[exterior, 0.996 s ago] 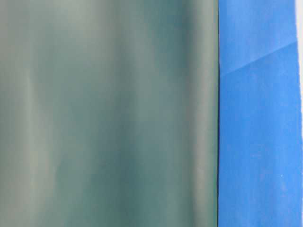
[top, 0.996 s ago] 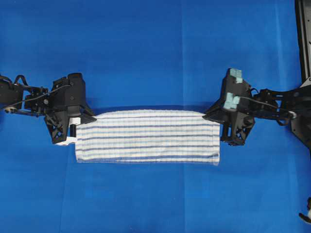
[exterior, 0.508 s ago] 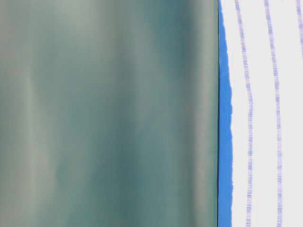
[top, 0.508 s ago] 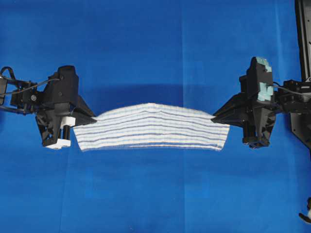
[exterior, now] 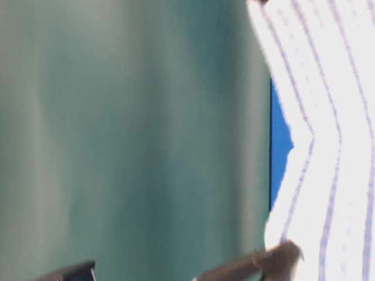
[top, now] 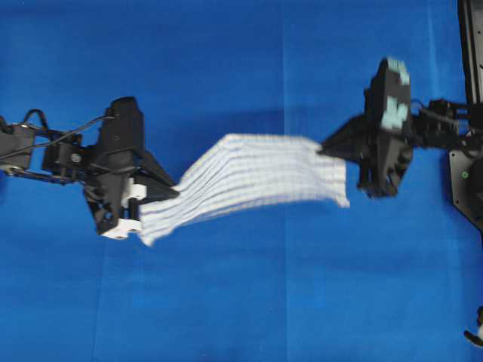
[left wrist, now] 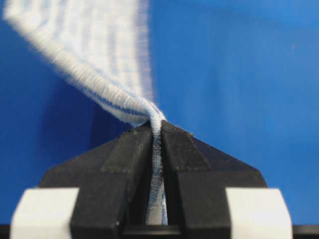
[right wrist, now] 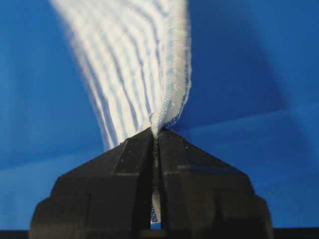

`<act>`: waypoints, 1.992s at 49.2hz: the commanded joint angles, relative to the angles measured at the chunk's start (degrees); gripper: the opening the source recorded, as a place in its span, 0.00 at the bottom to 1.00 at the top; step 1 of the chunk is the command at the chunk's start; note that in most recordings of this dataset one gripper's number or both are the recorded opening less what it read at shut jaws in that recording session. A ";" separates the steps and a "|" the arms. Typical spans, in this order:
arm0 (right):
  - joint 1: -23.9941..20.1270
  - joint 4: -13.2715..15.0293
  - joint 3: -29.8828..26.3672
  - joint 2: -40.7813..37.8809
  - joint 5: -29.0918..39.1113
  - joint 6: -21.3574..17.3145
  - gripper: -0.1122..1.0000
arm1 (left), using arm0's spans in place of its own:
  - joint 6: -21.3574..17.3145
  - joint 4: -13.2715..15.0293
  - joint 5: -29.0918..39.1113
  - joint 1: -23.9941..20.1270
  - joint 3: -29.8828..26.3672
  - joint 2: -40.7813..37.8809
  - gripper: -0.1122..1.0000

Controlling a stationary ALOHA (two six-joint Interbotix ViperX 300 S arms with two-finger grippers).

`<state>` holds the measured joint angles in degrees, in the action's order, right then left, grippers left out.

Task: Fold the blue towel.
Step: 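Lift the towel and rotate it, right gripper moving to the far side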

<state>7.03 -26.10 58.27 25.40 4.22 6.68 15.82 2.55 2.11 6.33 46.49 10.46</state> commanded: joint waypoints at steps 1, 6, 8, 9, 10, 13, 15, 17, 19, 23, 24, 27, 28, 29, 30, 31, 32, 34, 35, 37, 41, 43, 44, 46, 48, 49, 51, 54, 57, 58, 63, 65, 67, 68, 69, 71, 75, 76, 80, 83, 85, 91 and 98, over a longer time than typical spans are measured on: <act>2.55 1.32 -2.20 0.18 -0.09 0.09 0.12 | 0.53 0.09 -0.70 0.70 -3.96 -1.58 0.13; 5.54 3.34 -3.25 0.26 0.62 0.09 0.12 | 0.53 0.09 -1.23 1.67 -8.35 -5.10 0.13; 6.59 4.13 -3.69 0.26 0.88 0.09 0.12 | 0.53 0.00 -1.67 2.02 -10.11 -6.50 0.13; 7.12 4.39 -3.87 0.26 0.97 0.09 0.12 | 0.53 0.09 -1.93 2.11 -10.90 -7.21 0.13; 7.73 4.75 -4.04 0.26 1.05 0.09 0.12 | 0.53 0.09 -2.20 2.20 -11.78 -8.00 0.13; 9.49 5.71 -4.66 0.18 1.14 0.09 0.12 | 0.53 0.09 -2.90 2.37 -14.33 -10.20 0.13; 10.72 6.50 -5.01 0.18 1.05 0.09 0.12 | 0.53 0.09 -3.34 2.46 -15.91 -11.51 0.13; 11.87 7.12 -5.27 0.18 1.14 0.09 0.12 | 0.53 0.09 -3.78 2.46 -17.40 -12.83 0.13; 12.92 7.73 -5.54 0.18 1.14 0.09 0.12 | 0.53 0.09 -4.22 2.46 -18.81 -14.06 0.13; 14.94 8.79 -5.89 0.18 1.14 0.09 0.12 | 0.53 0.09 -5.19 2.46 -21.53 -16.17 0.13; 15.47 8.96 -5.98 0.18 1.14 0.09 0.12 | 0.53 0.09 -5.45 2.46 -22.24 -16.70 0.13; 16.70 9.58 -6.15 0.18 1.14 0.09 0.12 | 0.53 0.09 -6.50 2.46 -24.08 -18.02 0.13; 17.05 9.84 -6.24 0.26 1.23 0.09 0.12 | 0.53 0.09 -6.86 2.46 -24.61 -18.46 0.13; 17.31 10.02 -6.24 0.26 1.32 0.09 0.12 | 0.53 0.09 -7.21 2.37 -25.40 -18.81 0.13; 17.67 10.20 -6.24 0.26 1.41 0.09 0.12 | 0.53 0.09 -7.56 2.46 -25.93 -19.34 0.13; 17.93 10.46 -6.33 0.35 1.58 0.09 0.12 | 0.53 0.00 -7.91 2.46 -26.54 -19.78 0.13; 18.19 10.72 -6.33 0.35 1.85 0.09 0.12 | 0.53 0.09 -8.26 2.46 -27.16 -20.21 0.13; 18.63 11.25 -6.42 0.53 2.29 0.09 0.12 | 0.53 0.09 -9.05 2.46 -28.74 -21.18 0.13; 18.81 11.43 -6.50 0.62 2.46 0.09 0.12 | 0.53 0.09 -9.32 2.37 -29.36 -21.62 0.13; 19.25 11.78 -6.59 0.79 2.90 0.09 0.12 | 0.53 0.09 -9.49 2.46 -30.32 -22.41 0.13; 19.60 12.30 -6.94 0.88 3.16 0.09 0.12 | 0.62 0.09 -9.76 2.46 -31.90 -23.82 0.13; 19.69 12.57 -7.12 0.70 3.08 0.09 0.12 | 0.62 0.18 -9.67 2.46 -32.26 -24.35 0.13; 19.69 12.74 -7.21 0.62 3.16 0.09 0.12 | 0.70 0.18 -9.76 2.37 -32.43 -24.52 0.13; 19.69 13.18 -7.47 0.35 3.16 0.09 0.12 | 0.79 0.44 -9.84 2.37 -32.52 -24.96 0.13; 19.69 13.62 -7.82 -0.26 3.16 0.09 0.12 | 1.05 0.70 -10.11 2.46 -32.34 -25.22 0.13; 19.69 13.89 -8.00 -0.62 3.16 0.09 0.12 | 1.23 0.88 -10.28 2.46 -32.26 -25.40 0.13; 19.69 14.41 -8.53 -1.41 3.16 0.09 0.12 | 1.67 1.23 -10.72 2.46 -31.82 -25.49 0.13; 19.69 15.03 -9.67 -2.90 3.16 0.09 0.12 | 2.72 1.49 -12.13 2.55 -30.85 -25.58 0.13; 19.69 15.38 -10.90 -4.57 3.25 0.09 0.12 | 4.22 1.49 -14.06 2.64 -29.53 -25.49 0.13; 19.69 15.47 -11.34 -5.27 3.25 0.09 0.12 | 4.66 1.49 -14.85 2.72 -29.00 -25.40 0.13; 19.69 16.17 -13.89 -8.17 4.04 0.18 0.12 | 6.50 1.58 -18.90 2.99 -26.10 -25.31 0.13; 19.69 16.70 -14.85 -9.32 4.57 0.18 0.12 | 7.21 1.67 -20.57 3.08 -24.87 -25.31 0.13; 19.69 17.23 -15.82 -10.46 5.27 0.18 0.12 | 7.91 1.85 -22.68 3.25 -23.64 -25.31 0.13; 19.69 17.49 -16.35 -11.07 5.63 0.18 0.12 | 8.17 2.02 -23.47 3.25 -23.20 -25.40 0.13; 19.69 17.84 -16.88 -11.69 6.06 0.18 0.12 | 8.35 2.11 -24.35 3.34 -22.76 -25.49 0.13; 19.69 18.54 -18.19 -13.18 7.03 0.18 0.12 | 8.61 2.37 -25.84 3.43 -21.80 -25.66 0.13; 19.69 19.34 -20.13 -15.64 8.09 0.18 0.12 | 8.70 3.60 -27.95 3.60 -20.39 -25.93 0.13; 19.69 19.42 -20.57 -16.26 8.17 0.18 0.12 | 8.70 4.04 -28.30 3.69 -20.04 -25.93 0.13; 19.69 19.69 -22.41 -18.72 8.35 0.18 0.12 | 8.70 5.45 -29.44 3.96 -18.37 -25.58 0.13; 19.69 19.78 -23.91 -20.57 8.35 0.18 0.12 | 8.70 5.71 -29.97 4.22 -17.14 -25.14 0.13; 19.69 19.95 -24.79 -21.80 8.35 0.18 0.12 | 8.70 5.89 -30.32 4.48 -16.26 -24.87 0.13; 19.60 19.86 -27.86 -25.31 8.35 0.35 0.12 | 8.70 6.68 -31.55 5.19 -13.62 -23.99 0.13; 19.16 19.95 -31.11 -28.74 8.09 0.70 0.12 | 8.70 8.88 -32.34 5.71 -10.63 -22.94 0.13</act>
<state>26.19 -6.42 30.06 -2.99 12.74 7.29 24.52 10.46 -29.36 10.72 35.24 -15.21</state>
